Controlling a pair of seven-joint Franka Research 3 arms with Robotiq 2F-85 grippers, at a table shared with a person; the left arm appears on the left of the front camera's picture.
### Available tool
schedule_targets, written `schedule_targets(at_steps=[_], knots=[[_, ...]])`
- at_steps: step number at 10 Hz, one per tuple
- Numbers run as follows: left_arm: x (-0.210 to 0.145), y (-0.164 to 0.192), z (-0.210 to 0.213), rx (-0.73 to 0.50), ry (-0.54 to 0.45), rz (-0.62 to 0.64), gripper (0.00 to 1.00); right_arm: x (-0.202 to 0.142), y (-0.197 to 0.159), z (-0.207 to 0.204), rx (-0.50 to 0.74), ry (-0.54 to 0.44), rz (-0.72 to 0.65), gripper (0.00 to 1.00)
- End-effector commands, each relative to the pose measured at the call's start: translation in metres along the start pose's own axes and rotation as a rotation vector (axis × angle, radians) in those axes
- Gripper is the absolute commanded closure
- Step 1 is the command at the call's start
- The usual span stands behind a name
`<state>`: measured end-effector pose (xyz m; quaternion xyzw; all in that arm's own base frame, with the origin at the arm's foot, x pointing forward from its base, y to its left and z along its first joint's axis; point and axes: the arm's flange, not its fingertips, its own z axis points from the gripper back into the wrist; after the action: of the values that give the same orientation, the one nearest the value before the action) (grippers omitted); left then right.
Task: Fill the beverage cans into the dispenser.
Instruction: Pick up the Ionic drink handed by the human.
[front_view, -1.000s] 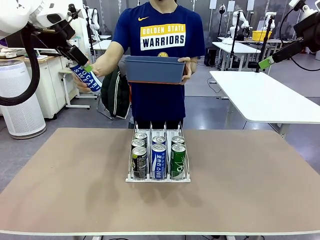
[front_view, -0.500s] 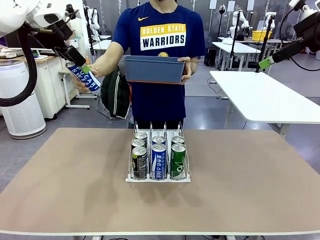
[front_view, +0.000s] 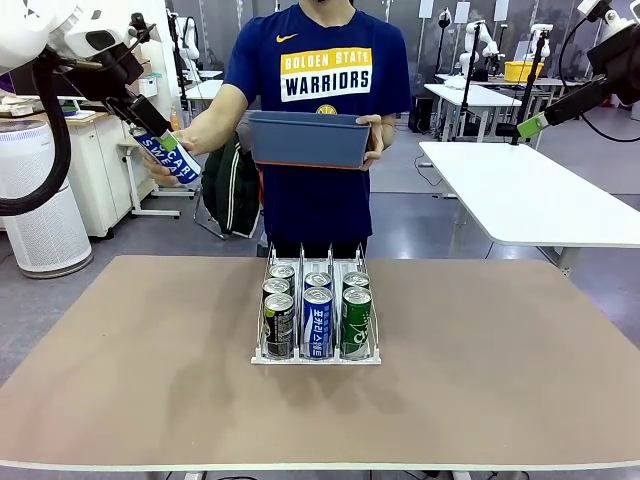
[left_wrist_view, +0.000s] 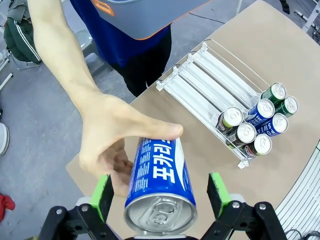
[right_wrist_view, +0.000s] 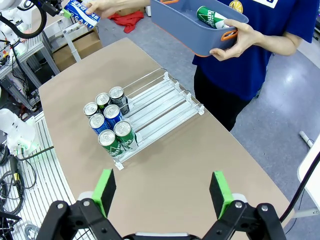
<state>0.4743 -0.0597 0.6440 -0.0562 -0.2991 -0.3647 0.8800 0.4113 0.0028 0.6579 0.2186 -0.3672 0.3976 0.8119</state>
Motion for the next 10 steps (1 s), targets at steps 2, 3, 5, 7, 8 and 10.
schedule_targets(at_steps=[2,3,5,7,8,10], knots=[[0.0000,0.0000,0.0000,0.000,0.000,0.000,0.13,-0.0015,-0.0011,-0.0016,0.029,-0.018,0.017,0.00],[0.0005,0.0011,0.0012,-0.007,-0.004,-0.015,0.19,-0.0015,-0.0011,-0.0016,0.029,-0.018,0.017,0.00],[0.0010,0.0001,0.0035,0.005,-0.024,-0.018,0.39,-0.0015,-0.0011,-0.0016,0.029,-0.018,0.017,0.00],[0.0021,0.0001,0.0039,0.012,-0.025,-0.023,0.58,-0.0015,-0.0011,-0.0016,0.029,-0.018,0.017,0.00],[0.0015,-0.0007,0.0049,0.016,-0.026,-0.021,0.71,-0.0015,-0.0011,-0.0016,0.029,-0.018,0.017,0.00],[0.0004,-0.0017,0.0065,0.026,-0.015,-0.023,0.91,-0.0015,-0.0011,-0.0016,0.029,-0.018,0.017,0.00]])
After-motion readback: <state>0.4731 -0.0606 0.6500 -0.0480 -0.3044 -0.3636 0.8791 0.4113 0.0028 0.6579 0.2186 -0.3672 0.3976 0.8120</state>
